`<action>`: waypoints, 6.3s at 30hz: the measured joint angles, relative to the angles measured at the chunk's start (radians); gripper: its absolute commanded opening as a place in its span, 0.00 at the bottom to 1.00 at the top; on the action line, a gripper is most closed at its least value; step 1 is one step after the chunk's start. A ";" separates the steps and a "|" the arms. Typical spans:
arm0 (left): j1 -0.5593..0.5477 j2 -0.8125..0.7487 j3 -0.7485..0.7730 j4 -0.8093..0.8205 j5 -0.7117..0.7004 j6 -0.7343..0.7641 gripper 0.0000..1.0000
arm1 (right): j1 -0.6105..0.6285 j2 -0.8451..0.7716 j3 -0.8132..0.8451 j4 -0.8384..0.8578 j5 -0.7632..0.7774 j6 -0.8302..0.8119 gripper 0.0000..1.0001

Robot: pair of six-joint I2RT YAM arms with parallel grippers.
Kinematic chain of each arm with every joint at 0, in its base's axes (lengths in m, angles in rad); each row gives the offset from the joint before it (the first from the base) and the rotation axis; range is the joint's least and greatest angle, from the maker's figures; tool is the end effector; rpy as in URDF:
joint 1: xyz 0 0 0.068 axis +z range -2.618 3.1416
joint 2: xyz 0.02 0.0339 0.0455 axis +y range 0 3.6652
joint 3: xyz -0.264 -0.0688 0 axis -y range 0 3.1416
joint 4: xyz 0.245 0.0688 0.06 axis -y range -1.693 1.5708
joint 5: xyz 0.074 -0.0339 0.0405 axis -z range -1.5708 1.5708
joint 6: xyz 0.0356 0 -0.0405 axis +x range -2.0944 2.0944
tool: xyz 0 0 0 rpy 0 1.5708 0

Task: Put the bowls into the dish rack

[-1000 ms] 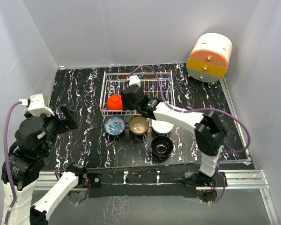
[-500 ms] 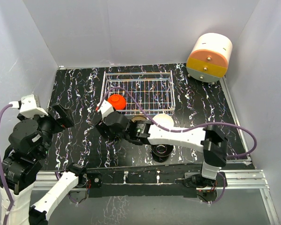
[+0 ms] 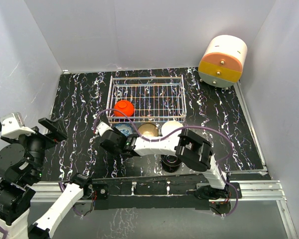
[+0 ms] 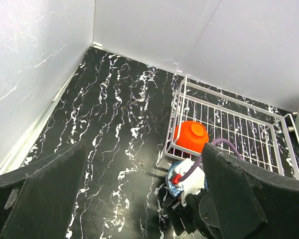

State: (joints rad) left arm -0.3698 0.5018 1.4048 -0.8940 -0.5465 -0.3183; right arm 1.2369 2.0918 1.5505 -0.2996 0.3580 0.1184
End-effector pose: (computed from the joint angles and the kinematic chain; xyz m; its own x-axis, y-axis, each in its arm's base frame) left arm 0.0044 0.0181 0.4710 0.0630 -0.3112 -0.9483 -0.1643 0.9340 -0.3174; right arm 0.1638 0.4342 0.1877 -0.3380 -0.6368 -0.6930 -0.7738 0.6072 -0.1805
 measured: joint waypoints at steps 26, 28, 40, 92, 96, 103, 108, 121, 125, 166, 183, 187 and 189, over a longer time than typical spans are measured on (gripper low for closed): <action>0.000 -0.018 -0.001 -0.012 -0.026 0.000 0.97 | -0.002 0.048 0.021 0.034 0.108 -0.042 0.08; 0.000 -0.018 -0.001 -0.012 -0.027 0.000 0.97 | -0.006 0.006 -0.011 0.035 0.039 -0.024 0.08; 0.000 -0.018 0.000 -0.013 -0.031 0.000 0.97 | -0.220 -0.450 -0.097 0.275 -0.585 0.278 0.08; 0.000 -0.032 0.108 -0.101 -0.072 0.008 0.97 | -0.722 0.140 -0.156 1.133 -0.592 1.103 0.11; 0.000 -0.032 0.108 -0.101 -0.071 0.008 0.97 | -0.741 0.140 -0.162 1.140 -0.591 1.122 0.16; 0.000 -0.032 0.108 -0.101 -0.071 0.008 0.97 | -0.761 0.140 -0.206 1.196 -0.600 1.156 0.19; 0.000 -0.032 0.108 -0.101 -0.067 0.007 0.97 | -0.774 0.120 -0.261 1.231 -0.618 1.170 0.22; 0.000 -0.031 0.100 -0.099 -0.051 -0.004 0.97 | -0.807 0.031 -0.323 1.103 -0.578 1.149 0.41; -0.001 -0.031 0.100 -0.098 -0.048 -0.007 0.97 | -0.810 0.029 -0.322 1.065 -0.564 1.133 0.46; -0.001 -0.032 0.082 -0.081 -0.021 -0.020 0.97 | -0.814 -0.163 -0.382 0.606 -0.326 0.986 0.52; -0.001 -0.034 0.074 -0.079 -0.017 -0.027 0.97 | -0.834 -0.169 -0.236 0.285 -0.262 0.799 0.54; -0.001 -0.034 0.066 -0.079 -0.016 -0.030 0.97 | -0.822 -0.170 -0.208 0.236 -0.225 0.727 0.54; -0.001 -0.034 0.064 -0.079 -0.015 -0.030 0.97 | -0.813 -0.179 -0.205 0.217 -0.202 0.695 0.54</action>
State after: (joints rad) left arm -0.3706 0.4675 1.4685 -0.9726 -0.5617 -0.3485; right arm 0.4244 1.9129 1.3453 -0.0826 0.1558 0.8131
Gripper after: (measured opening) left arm 0.970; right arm 0.540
